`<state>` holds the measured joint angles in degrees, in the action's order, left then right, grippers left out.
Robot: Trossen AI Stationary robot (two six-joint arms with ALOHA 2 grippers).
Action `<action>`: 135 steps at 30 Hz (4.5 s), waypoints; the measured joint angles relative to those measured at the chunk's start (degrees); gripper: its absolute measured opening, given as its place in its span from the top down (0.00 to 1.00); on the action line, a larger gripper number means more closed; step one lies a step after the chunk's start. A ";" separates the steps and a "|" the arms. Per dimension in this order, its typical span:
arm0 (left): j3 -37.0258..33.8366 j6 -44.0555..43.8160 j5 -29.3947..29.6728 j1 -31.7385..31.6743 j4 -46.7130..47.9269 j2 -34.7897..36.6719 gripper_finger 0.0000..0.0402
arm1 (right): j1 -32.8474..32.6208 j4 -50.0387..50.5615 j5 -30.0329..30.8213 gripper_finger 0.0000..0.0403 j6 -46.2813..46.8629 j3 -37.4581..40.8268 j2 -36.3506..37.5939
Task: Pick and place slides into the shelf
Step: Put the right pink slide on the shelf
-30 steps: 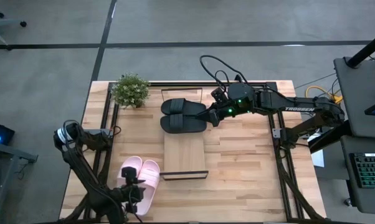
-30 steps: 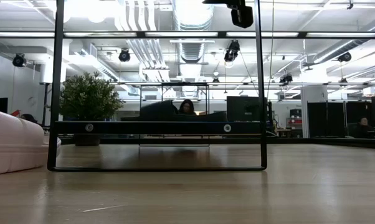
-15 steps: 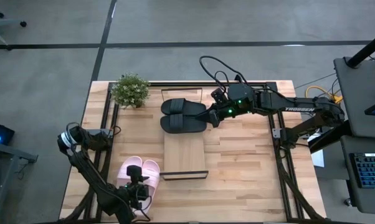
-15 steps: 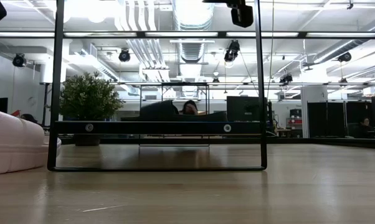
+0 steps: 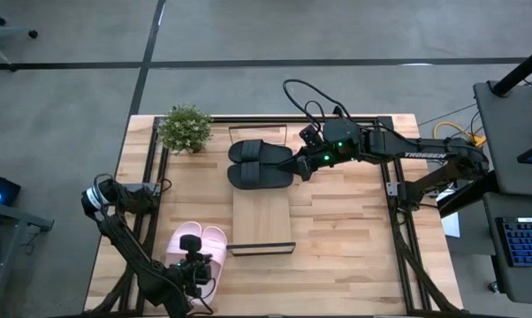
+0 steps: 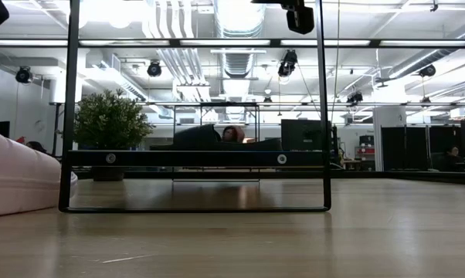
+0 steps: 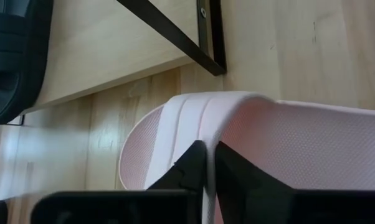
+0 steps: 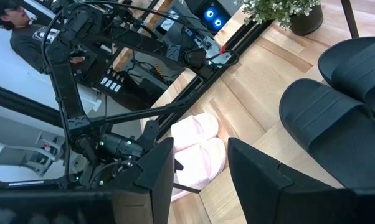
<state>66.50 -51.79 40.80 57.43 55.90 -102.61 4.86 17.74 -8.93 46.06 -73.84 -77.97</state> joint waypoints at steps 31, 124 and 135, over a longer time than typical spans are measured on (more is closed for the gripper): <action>4.42 7.69 3.88 0.04 7.19 10.20 1.00 | 0.02 0.00 0.06 0.65 -0.83 0.00 0.00; -0.42 120.09 -15.11 -33.73 -30.80 25.37 1.00 | 5.75 -6.78 -1.58 0.65 -2.16 0.04 9.90; -0.42 130.39 -22.28 -35.41 -30.97 24.85 1.00 | 5.75 -6.71 -1.55 0.65 -2.54 0.04 9.84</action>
<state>66.08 78.60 18.51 22.02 24.93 -77.76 10.61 11.03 -10.48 43.53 -73.80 -68.14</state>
